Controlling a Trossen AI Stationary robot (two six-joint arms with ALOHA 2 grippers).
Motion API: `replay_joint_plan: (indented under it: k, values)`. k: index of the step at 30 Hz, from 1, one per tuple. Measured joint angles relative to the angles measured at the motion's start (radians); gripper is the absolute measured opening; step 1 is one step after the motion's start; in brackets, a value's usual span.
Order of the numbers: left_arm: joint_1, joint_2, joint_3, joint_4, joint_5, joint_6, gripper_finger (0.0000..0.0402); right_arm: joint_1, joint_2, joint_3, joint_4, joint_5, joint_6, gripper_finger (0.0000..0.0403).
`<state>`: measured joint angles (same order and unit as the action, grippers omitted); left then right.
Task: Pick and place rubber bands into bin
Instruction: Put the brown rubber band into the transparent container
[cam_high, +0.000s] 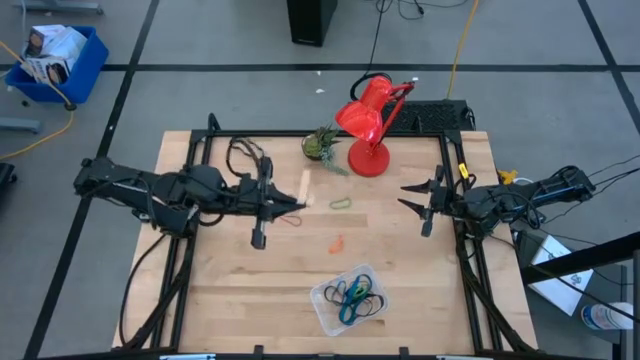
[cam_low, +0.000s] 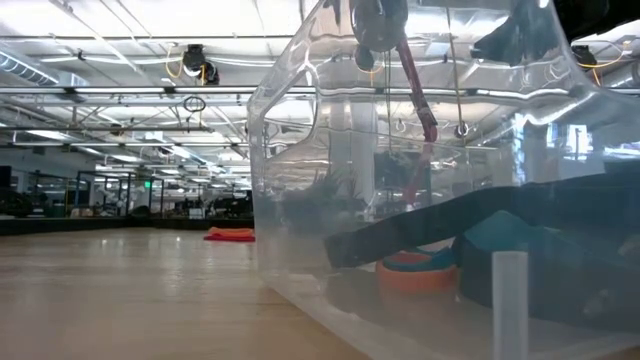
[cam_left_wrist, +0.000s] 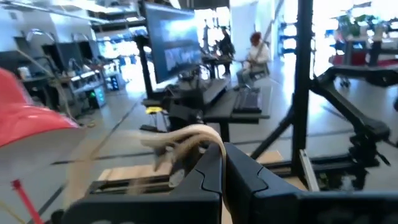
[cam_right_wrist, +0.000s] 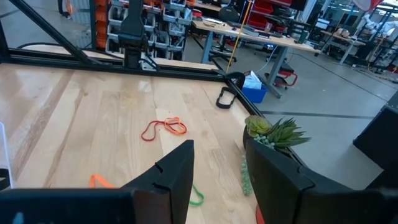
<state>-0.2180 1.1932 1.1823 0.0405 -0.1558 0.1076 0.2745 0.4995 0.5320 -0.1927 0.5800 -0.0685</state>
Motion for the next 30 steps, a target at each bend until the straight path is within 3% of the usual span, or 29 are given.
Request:
replay_joint_plan:
  k: [4, 11, 16, 20, 30]
  values:
    - [-0.033, 0.08, 0.115, -0.111, 0.001, 0.009, 0.0004, 0.0, 0.0, 0.0, 0.0, 0.0, -0.003, 0.0144]
    - [-0.065, 0.339, 0.511, -0.511, 0.025, 0.014, 0.0004, 0.0, 0.0, 0.0, -0.001, 0.0, -0.004, 0.0144]
    - [-0.086, 0.525, 0.724, -0.682, 0.052, -0.041, 0.0004, 0.0, 0.0, 0.0, -0.014, 0.0, -0.004, 0.0144]
    - [-0.095, 0.651, 0.788, -0.75, 0.06, -0.112, 0.0004, 0.0, 0.0, 0.0, -0.018, -0.001, -0.004, 0.0144]
    - [-0.12, 0.881, 0.79, -0.811, 0.166, -0.293, 0.0004, 0.0, 0.0, 0.0, -0.023, -0.004, 0.003, 0.0144]
